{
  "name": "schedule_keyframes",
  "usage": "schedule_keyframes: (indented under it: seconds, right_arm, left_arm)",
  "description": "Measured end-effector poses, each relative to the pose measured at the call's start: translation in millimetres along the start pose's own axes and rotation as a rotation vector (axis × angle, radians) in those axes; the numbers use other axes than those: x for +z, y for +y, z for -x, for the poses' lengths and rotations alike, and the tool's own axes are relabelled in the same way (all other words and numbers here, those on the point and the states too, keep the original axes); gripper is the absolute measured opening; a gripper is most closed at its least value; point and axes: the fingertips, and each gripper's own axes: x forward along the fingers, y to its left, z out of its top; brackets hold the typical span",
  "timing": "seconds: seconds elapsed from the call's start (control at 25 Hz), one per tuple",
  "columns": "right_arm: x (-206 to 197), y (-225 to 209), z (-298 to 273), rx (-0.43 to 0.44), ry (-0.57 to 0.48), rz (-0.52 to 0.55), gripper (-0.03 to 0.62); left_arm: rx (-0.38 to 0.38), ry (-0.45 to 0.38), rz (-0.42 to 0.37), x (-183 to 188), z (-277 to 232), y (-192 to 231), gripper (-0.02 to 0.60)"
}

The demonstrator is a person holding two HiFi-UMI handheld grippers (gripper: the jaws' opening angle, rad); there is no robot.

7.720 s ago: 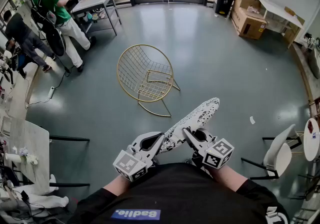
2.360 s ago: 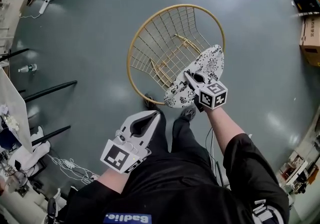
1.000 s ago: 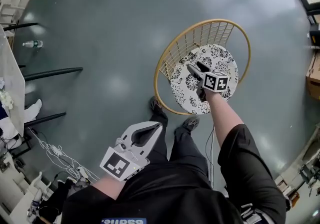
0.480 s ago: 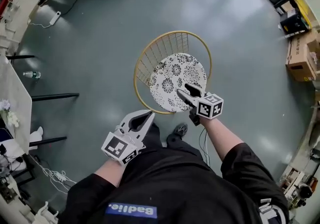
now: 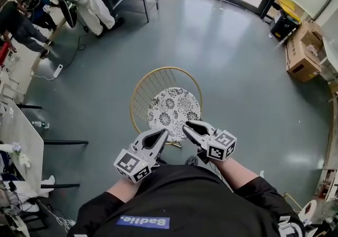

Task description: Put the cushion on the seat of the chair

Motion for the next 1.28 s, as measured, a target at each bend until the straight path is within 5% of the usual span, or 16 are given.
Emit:
schedule_keyframes:
  seconds: [0.32,0.6,1.28]
  right_arm:
    - [69.4,57.9,60.2,0.05,-0.143,0.156,0.047]
    - [85.4,83.7,86.3,0.034,-0.165,0.271,0.04]
    - [81.3,90.2,102.8,0.021,-0.165,0.258,0.035]
  left_arm:
    - [-0.12,-0.042,-0.065,42.0,-24.7,-71.8,0.014]
    - [-0.216,-0.042,-0.125,54.4,-40.2,-118.5,0.014]
    - [-0.214,-0.024,-0.135,50.0,-35.8,-142.9,0.014]
